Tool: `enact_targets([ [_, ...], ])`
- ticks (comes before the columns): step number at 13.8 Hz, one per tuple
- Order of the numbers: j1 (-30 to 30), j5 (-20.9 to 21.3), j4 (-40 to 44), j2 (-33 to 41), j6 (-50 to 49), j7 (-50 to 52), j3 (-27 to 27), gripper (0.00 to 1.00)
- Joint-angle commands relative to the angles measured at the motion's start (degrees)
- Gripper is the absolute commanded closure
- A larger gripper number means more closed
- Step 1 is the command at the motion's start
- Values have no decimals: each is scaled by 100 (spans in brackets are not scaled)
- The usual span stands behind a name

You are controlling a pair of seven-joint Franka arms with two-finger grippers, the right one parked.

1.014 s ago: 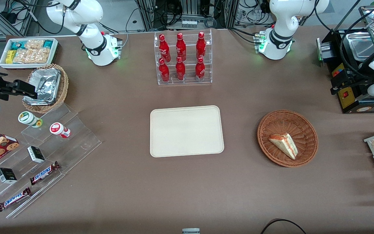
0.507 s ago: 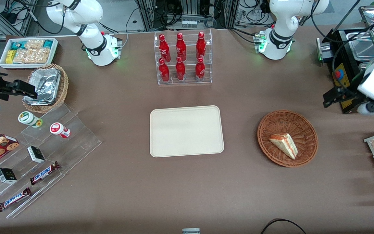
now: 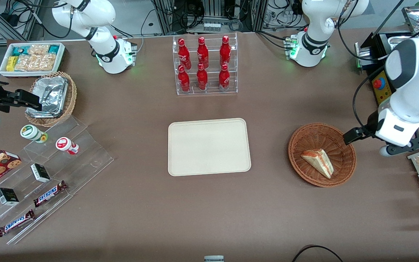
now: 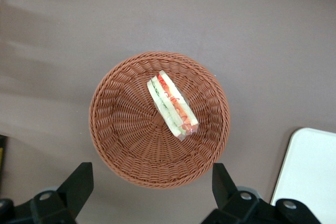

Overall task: Place sandwich from basket to tray
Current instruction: 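Lower the open left gripper around the wrapped sandwich in the basket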

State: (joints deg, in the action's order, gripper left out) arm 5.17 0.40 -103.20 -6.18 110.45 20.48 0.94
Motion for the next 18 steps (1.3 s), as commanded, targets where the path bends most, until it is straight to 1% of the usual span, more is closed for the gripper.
enact_targets([
  [1, 116, 92, -383, -50, 554, 656, -6, 0],
  [3, 159, 65, -638, -173, 1099, 1201, -15, 0],
  [6, 300, 74, -868, -348, 1505, 1861, -6, 0],
  [11, 318, 83, -886, -753, 1673, 1968, -6, 0],
  [18, 379, 83, -1017, -1113, 2032, 2109, -6, 0],
])
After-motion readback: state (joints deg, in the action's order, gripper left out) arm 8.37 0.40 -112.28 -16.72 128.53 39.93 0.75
